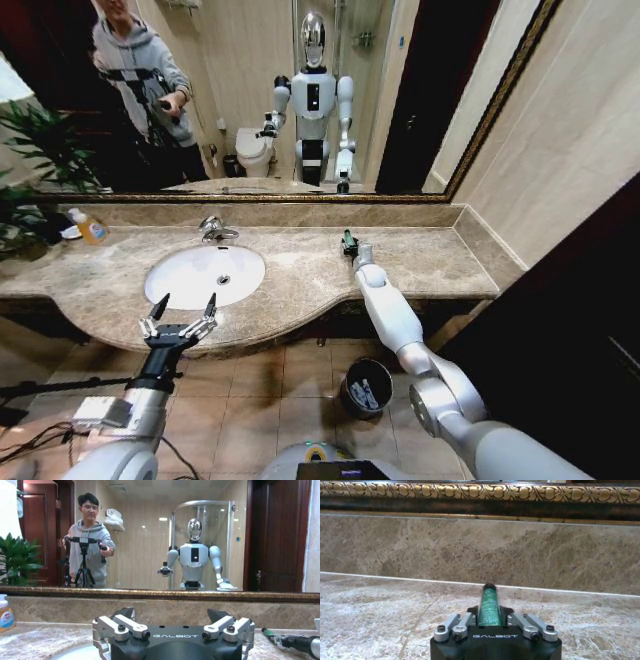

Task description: Pick up the trash from the sink and place it in the trash bin.

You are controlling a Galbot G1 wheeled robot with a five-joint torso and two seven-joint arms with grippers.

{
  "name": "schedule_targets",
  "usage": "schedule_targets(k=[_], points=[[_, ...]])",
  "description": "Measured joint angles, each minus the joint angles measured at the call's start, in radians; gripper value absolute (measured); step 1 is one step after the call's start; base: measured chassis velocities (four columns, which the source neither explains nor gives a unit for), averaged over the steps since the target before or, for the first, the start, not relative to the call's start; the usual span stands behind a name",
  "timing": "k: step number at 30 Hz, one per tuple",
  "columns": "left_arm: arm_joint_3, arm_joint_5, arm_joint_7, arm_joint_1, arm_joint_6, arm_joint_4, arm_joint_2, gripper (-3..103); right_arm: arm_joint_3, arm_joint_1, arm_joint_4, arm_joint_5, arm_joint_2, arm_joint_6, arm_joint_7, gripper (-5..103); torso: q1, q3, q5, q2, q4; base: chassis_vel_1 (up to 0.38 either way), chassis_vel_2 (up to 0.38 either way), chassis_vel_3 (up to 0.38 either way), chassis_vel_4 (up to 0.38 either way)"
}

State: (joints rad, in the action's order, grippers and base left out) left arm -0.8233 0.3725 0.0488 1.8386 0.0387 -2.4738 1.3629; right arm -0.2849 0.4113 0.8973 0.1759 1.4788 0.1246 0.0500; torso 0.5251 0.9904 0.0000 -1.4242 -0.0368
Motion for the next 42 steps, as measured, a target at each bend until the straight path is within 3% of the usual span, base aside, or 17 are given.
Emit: schedule_targets(k=[2,8,15,24,28,30,31,34,42], points=[[0.0,0.0,0.0,0.0,0.0,0.0,0.0,100,-0.002,0.001,0.001,0.006,-0.002,-0.001,0.0,18,0.0,0.0,0.0,0.0,-0.0001,0.0,0.0,0.0,0.0],[0.0,0.0,0.0,0.0,0.0,0.0,0.0,100,0.006,0.033,0.074,0.063,-0.027,0.02,-0.001,6,0.0,0.0,0.0001,0.0,-0.0001,0.0,0.0,0.0,0.0],[0.0,0.0,0.0,0.0,0.0,0.0,0.0,100,0.02,0.14,0.294,0.132,-0.098,0.044,0.002,6,0.0,0.0,0.0,0.0,0.0,0.0,0.0,0.0,0.0],[0.0,0.0,0.0,0.0,0.0,0.0,0.0,100,-0.031,0.465,0.758,0.275,-0.229,0.07,0.043,6,0.0,0.0,0.0,0.0,0.0001,0.0,0.0,0.0,0.0],[0.0,0.0,0.0,0.0,0.0,0.0,0.0,100,-0.085,0.631,0.92,0.286,-0.242,0.025,0.011,6,0.0,0.0,-0.0002,0.0,0.0001,0.0,0.0,0.0,0.0],[0.0,0.0,0.0,0.0,0.0,0.0,0.0,100,-0.136,0.785,1.009,0.236,-0.227,-0.075,-0.023,6,0.0,0.0,0.0002,0.0,0.0,0.0,0.0,0.0,0.0],[0.0,0.0,0.0,0.0,0.0,0.0,0.0,100,-0.136,0.785,1.009,0.236,-0.227,-0.075,-0.023,6,0.0,0.0,0.0002,0.0,0.0,0.0,0.0,0.0,0.0],[0.0,0.0,0.0,0.0,0.0,0.0,0.0,100,-0.185,1.004,1.103,0.138,-0.164,-0.198,-0.045,6,0.0,0.0,0.0001,0.0,0.0007,0.0,0.0,0.0,0.0],[0.0,0.0,0.0,0.0,0.0,0.0,0.0,100,-0.186,1.191,1.138,0.003,-0.071,-0.283,-0.058,6,0.0,0.0,-0.0002,0.0,0.0,0.0,0.0,0.0,0.0]])
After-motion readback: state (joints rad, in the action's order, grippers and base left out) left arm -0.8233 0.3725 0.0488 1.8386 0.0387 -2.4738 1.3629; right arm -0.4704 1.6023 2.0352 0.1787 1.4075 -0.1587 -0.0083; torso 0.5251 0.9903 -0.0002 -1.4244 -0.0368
